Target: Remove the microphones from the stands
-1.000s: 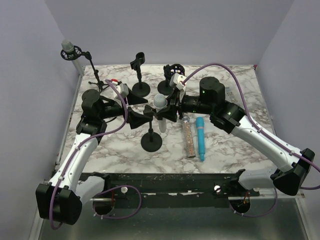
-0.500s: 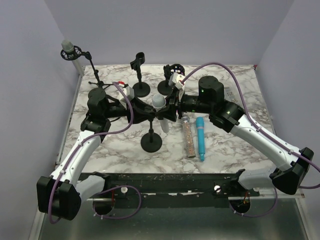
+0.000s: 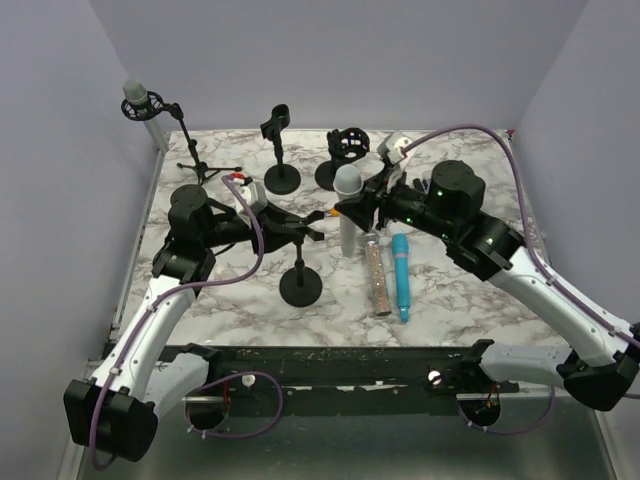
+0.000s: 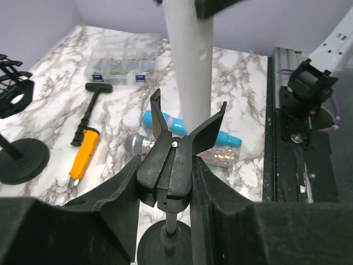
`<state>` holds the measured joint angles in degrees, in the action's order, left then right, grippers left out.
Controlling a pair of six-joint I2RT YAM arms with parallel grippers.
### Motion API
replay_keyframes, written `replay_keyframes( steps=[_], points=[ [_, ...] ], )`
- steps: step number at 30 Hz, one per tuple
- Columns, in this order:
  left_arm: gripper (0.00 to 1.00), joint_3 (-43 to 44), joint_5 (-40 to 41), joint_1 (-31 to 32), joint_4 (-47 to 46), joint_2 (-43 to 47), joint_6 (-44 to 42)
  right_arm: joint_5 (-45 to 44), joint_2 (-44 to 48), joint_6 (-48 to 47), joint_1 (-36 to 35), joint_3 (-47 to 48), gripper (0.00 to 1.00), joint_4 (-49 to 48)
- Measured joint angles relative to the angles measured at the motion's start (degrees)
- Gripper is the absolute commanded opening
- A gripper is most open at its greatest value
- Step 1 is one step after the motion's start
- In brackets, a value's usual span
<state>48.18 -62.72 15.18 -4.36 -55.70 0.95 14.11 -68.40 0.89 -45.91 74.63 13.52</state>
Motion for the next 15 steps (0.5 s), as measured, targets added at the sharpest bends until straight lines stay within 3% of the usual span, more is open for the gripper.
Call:
replay_keyframes(
  steps=[4, 8, 11, 15],
  points=[
    [0.0, -1.4, 5.7, 0.3, 1.2, 3.9, -1.1, -8.7, 5.7, 4.0, 0.1, -1.6, 0.01, 1.2],
    [0.0, -4.5, 16.4, 0.9, 0.6, 9.7, -1.1, -13.7, 8.4, 9.9, 0.2, -6.1, 0.01, 3.3],
    [0.0, -7.6, 29.5, 3.4, -0.7, 13.4, -0.9, -15.1, 6.3, 15.0, 0.2, -9.2, 0.01, 5.7],
    [0.0, -9.1, 44.2, 8.7, -2.0, 13.9, -1.0, -15.2, -3.2, 21.4, 0.2, -11.0, 0.01, 9.4]
  ],
)
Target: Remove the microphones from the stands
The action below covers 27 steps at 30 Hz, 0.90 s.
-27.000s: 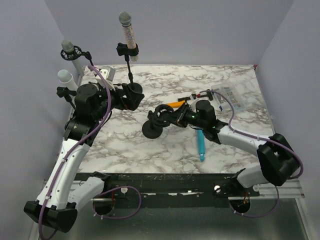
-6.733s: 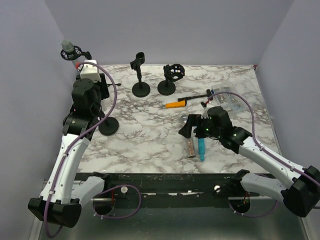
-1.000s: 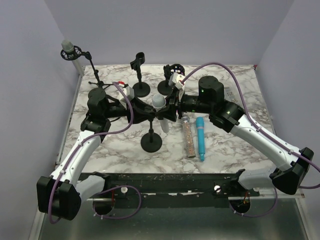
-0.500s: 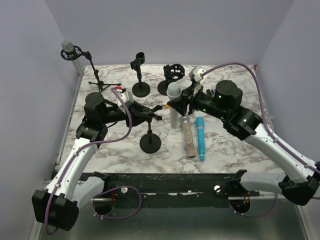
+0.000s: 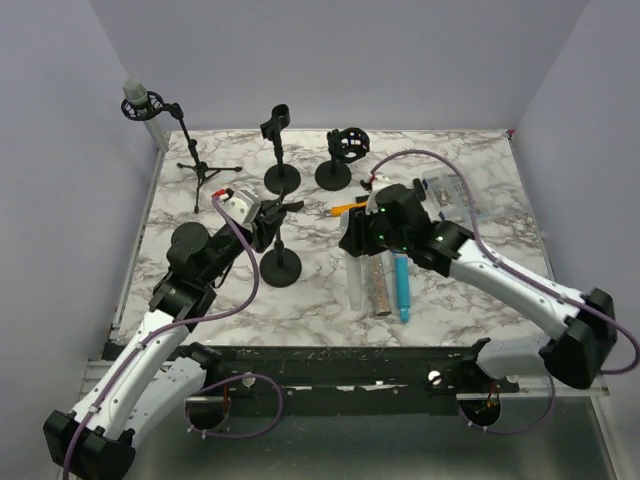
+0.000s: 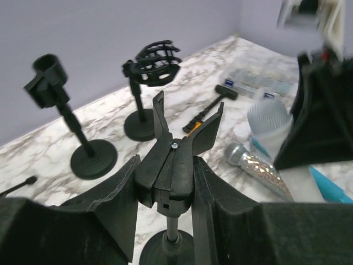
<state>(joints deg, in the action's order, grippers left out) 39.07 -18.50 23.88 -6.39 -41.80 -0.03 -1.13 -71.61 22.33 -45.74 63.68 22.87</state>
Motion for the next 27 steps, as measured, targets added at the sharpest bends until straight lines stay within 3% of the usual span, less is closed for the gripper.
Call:
replay_keyframes(
  steps=[4, 9, 13, 19, 21, 27],
  points=[
    [0.0, -0.5, 15.4, 3.0, -0.1, 0.2, 1.8, 0.1, -11.2, 4.8, 0.0, 0.5, 0.01, 3.6],
    [0.0, -0.7, 27.9, 3.4, -0.2, 0.7, 4.7, -1.6, -20.2, 7.7, 0.0, 2.3, 0.05, 6.3],
    [0.0, -0.7, 33.4, 3.7, 0.1, 0.7, 6.1, -4.0, -26.0, 8.6, 0.3, 5.4, 0.09, 7.0],
    [0.0, -0.2, 35.3, 4.0, 0.6, 0.0, 8.1, -8.8, -31.5, 9.1, 0.5, 7.6, 0.19, 7.1],
    [0.09, 0.1, 35.9, 4.0, 0.9, -0.3, 8.7, -10.1, -32.1, 9.2, 0.5, 7.6, 0.25, 7.1],
    [0.64, 1.6, 36.6, 4.0, 3.4, -0.5, 10.5, -11.6, -33.7, 9.2, 0.5, 8.0, 0.49, 6.7]
  ],
)
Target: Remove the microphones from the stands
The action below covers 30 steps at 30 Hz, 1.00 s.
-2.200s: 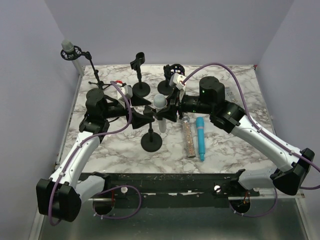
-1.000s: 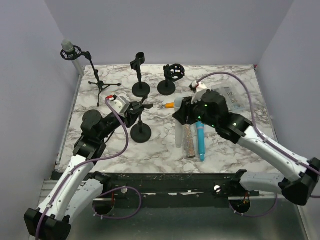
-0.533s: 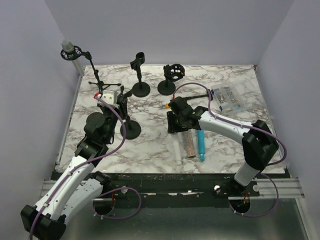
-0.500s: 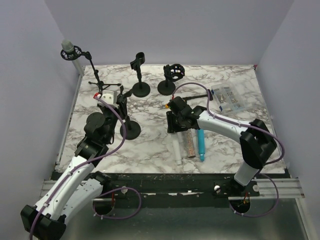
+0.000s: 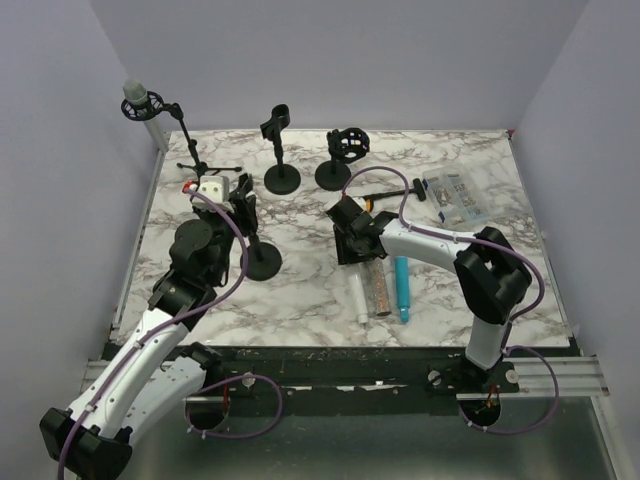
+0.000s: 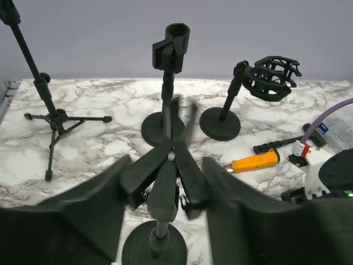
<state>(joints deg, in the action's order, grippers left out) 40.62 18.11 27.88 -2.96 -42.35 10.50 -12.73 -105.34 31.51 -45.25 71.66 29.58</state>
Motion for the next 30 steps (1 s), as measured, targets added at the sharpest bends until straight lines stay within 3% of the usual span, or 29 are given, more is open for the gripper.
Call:
replay_keyframes(
  steps=[6, 12, 15, 19, 23, 30],
  points=[
    [0.98, 2.3, -1.7, 0.2, 3.6, 0.2, 2.8, -0.7, -0.7, -0.3, 0.0, 0.0, 0.72, -0.2],
    [0.99, 9.2, -4.4, 0.3, 12.3, 0.5, 7.0, -0.5, -0.6, -1.9, 0.0, 0.0, 0.9, -1.4],
    [0.98, 16.3, -5.3, 0.3, 20.6, 0.0, 8.2, 0.5, 0.3, -3.1, 0.0, 0.0, 0.95, -2.0],
    [0.98, 26.9, -6.7, -1.2, 29.8, -2.8, 8.5, 2.3, 4.1, -4.6, 0.0, 0.0, 1.0, -2.7],
    [0.9, 35.7, -13.6, -7.7, 37.0, -7.6, 8.7, 5.0, 10.1, -6.2, 0.0, -0.1, 1.0, -3.1],
    [0.83, 38.9, -23.3, -11.0, 42.8, -16.8, 7.3, 9.9, 21.5, -8.6, 0.0, -3.1, 1.0, -4.8]
  ],
)
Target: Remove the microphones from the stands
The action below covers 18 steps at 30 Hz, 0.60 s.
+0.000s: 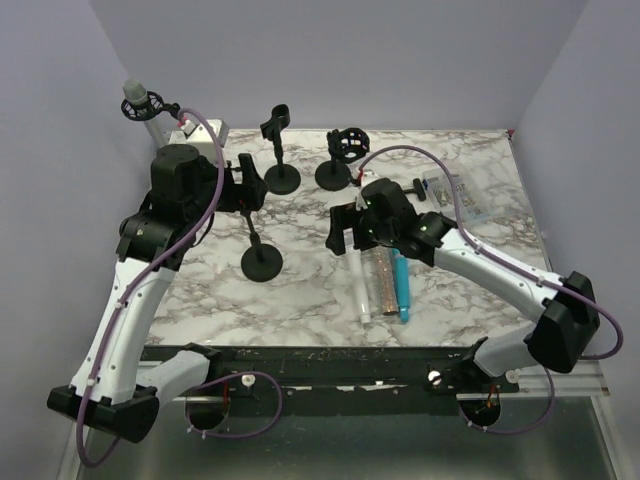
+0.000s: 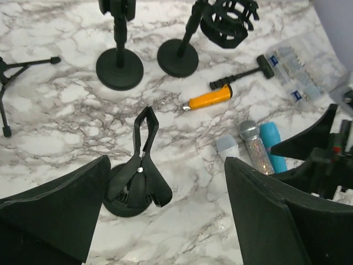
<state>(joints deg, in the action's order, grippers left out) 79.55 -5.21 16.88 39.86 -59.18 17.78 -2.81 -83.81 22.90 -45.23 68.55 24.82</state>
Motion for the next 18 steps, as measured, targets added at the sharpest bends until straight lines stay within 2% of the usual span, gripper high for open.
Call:
replay_keyframes(
  steps=[4, 10, 18],
  points=[
    [0.68, 0.1, -1.1, 0.0, 0.8, -3.4, -2.0, 2.2, 4.8, -0.5, 0.0, -2.2, 1.0, 0.0],
    [0.35, -1.0, 0.3, -0.1, -0.3, -4.7, -4.9, 3.6, 10.3, -0.5, 0.0, -4.7, 1.0, 0.0],
    [0.22, -8.1, 4.7, 0.3, -5.8, -4.6, -6.0, 3.6, 11.5, -0.8, 0.0, -7.0, 1.0, 0.0]
  ],
)
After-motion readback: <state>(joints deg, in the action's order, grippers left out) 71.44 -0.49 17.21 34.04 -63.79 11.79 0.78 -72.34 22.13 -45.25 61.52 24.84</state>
